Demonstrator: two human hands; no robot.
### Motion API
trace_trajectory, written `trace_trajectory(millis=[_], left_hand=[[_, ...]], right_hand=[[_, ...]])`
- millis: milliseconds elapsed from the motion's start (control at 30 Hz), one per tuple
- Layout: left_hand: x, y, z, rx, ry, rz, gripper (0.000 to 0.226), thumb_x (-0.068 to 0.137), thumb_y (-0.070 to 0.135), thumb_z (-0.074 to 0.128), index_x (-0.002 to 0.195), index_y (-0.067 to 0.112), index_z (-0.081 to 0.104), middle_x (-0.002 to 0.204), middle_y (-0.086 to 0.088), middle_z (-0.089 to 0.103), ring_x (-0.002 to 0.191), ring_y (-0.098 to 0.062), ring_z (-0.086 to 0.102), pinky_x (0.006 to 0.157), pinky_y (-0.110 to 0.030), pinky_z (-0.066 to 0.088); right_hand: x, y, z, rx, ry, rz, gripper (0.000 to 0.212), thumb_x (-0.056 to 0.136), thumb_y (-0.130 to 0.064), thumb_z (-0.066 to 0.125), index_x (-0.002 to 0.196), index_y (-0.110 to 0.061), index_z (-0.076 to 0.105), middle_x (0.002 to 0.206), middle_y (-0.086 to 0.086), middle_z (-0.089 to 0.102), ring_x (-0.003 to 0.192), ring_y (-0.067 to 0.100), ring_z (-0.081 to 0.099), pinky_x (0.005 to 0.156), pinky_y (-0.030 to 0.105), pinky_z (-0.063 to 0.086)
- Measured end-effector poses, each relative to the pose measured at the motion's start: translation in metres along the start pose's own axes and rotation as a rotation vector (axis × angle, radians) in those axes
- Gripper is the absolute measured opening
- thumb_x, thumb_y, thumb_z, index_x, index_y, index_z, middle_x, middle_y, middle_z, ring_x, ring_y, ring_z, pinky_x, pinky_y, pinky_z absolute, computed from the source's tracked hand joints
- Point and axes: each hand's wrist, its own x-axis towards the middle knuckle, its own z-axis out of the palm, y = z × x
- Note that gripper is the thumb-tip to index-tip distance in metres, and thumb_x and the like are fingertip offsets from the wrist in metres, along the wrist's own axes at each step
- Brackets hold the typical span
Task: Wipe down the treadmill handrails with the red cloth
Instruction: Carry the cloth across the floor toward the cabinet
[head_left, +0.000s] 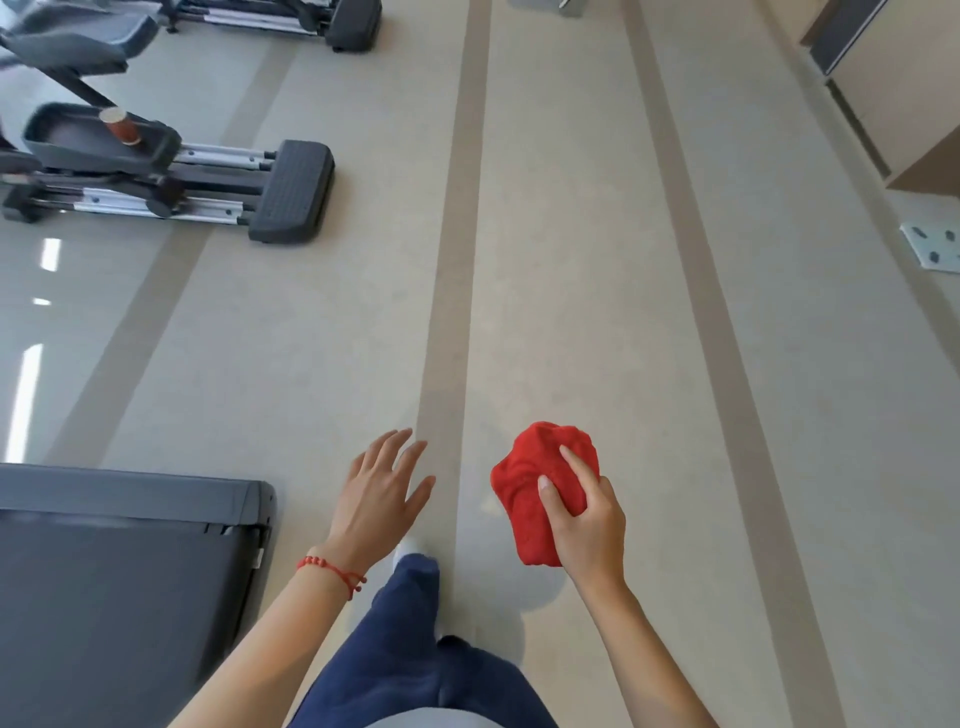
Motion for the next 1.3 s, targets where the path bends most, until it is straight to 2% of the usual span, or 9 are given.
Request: trace_trajectory(millis=[133, 233, 400, 533, 733, 800, 933, 1167, 1300], left_hand=[[0.056, -0.006, -0.005, 0.002, -0.004, 0.0, 0.051, 0.09, 0.044, 0.041, 0.121, 0.007, 0.056, 0.128, -0.017, 0.055, 0.118, -0.037, 0.05, 0.093, -0.05, 0.044], [0.108, -0.016, -0.01, -0.035, 0.029, -0.009, 0.042, 0.09, 0.035, 0.054, 0.122, 0.007, 0.055, 0.13, -0.017, 0.054, 0.119, -0.037, 0.048, 0.094, -0.051, 0.042], [0.208, -0.038, -0.029, -0.074, 0.04, -0.008, 0.046, 0.09, 0.039, 0.05, 0.121, 0.006, 0.055, 0.129, -0.018, 0.054, 0.12, -0.038, 0.047, 0.092, -0.051, 0.042], [0.28, -0.058, -0.053, -0.077, 0.034, -0.016, 0.062, 0.086, 0.05, 0.028, 0.122, 0.007, 0.055, 0.129, -0.017, 0.054, 0.12, -0.036, 0.047, 0.093, -0.05, 0.043], [0.356, -0.076, -0.076, -0.063, 0.054, 0.0, 0.076, 0.086, 0.062, 0.016, 0.124, 0.007, 0.053, 0.131, -0.016, 0.052, 0.123, -0.036, 0.044, 0.095, -0.051, 0.041], [0.381, -0.083, -0.077, -0.071, 0.043, -0.019, 0.07, 0.087, 0.058, 0.022, 0.123, 0.007, 0.053, 0.131, -0.016, 0.052, 0.122, -0.036, 0.045, 0.095, -0.05, 0.041], [0.44, -0.094, -0.076, -0.076, 0.056, -0.055, 0.046, 0.091, 0.037, 0.052, 0.127, 0.008, 0.05, 0.135, -0.015, 0.048, 0.126, -0.034, 0.04, 0.099, -0.049, 0.037], [0.564, -0.102, -0.078, -0.055, 0.084, -0.053, 0.045, 0.089, 0.031, 0.057, 0.127, 0.008, 0.05, 0.134, -0.015, 0.049, 0.126, -0.034, 0.041, 0.099, -0.05, 0.037], [0.638, -0.101, -0.089, -0.036, 0.089, -0.065, 0.045, 0.089, 0.032, 0.057, 0.126, 0.008, 0.05, 0.134, -0.016, 0.05, 0.125, -0.035, 0.041, 0.098, -0.049, 0.038]], right_hand=[[0.055, -0.018, 0.015, -0.018, -0.014, -0.007, 0.044, 0.084, -0.04, 0.061, 0.126, -0.041, 0.051, 0.096, -0.003, 0.052, 0.087, 0.01, 0.051, 0.082, 0.021, 0.037], [0.102, -0.035, 0.029, -0.013, 0.001, -0.026, 0.043, 0.083, -0.04, 0.061, 0.125, -0.04, 0.051, 0.096, -0.004, 0.052, 0.087, 0.009, 0.051, 0.083, 0.019, 0.037], [0.193, -0.076, 0.056, -0.015, 0.021, -0.037, 0.043, 0.084, -0.039, 0.061, 0.126, -0.039, 0.051, 0.097, -0.002, 0.053, 0.088, 0.01, 0.052, 0.082, 0.02, 0.037], [0.259, -0.114, 0.077, -0.014, 0.041, -0.048, 0.044, 0.084, -0.039, 0.061, 0.126, -0.039, 0.051, 0.097, -0.003, 0.053, 0.089, 0.011, 0.053, 0.082, 0.021, 0.039], [0.324, -0.152, 0.101, -0.011, 0.02, -0.061, 0.043, 0.084, -0.042, 0.059, 0.127, -0.041, 0.049, 0.098, -0.007, 0.05, 0.089, 0.007, 0.052, 0.079, 0.018, 0.038], [0.349, -0.159, 0.11, -0.012, 0.001, -0.067, 0.044, 0.084, -0.041, 0.059, 0.126, -0.041, 0.049, 0.097, -0.01, 0.049, 0.089, 0.006, 0.051, 0.077, 0.015, 0.037], [0.407, -0.178, 0.126, -0.02, -0.032, -0.069, 0.043, 0.084, -0.04, 0.06, 0.127, -0.04, 0.049, 0.098, -0.008, 0.05, 0.089, 0.007, 0.051, 0.081, 0.019, 0.038], [0.536, -0.211, 0.145, 0.009, -0.028, -0.1, 0.043, 0.085, -0.039, 0.06, 0.127, -0.038, 0.05, 0.098, -0.006, 0.05, 0.089, 0.008, 0.051, 0.083, 0.02, 0.039], [0.609, -0.231, 0.149, 0.003, -0.046, -0.11, 0.043, 0.084, -0.039, 0.06, 0.126, -0.038, 0.051, 0.097, -0.008, 0.05, 0.088, 0.006, 0.05, 0.077, 0.012, 0.035]])
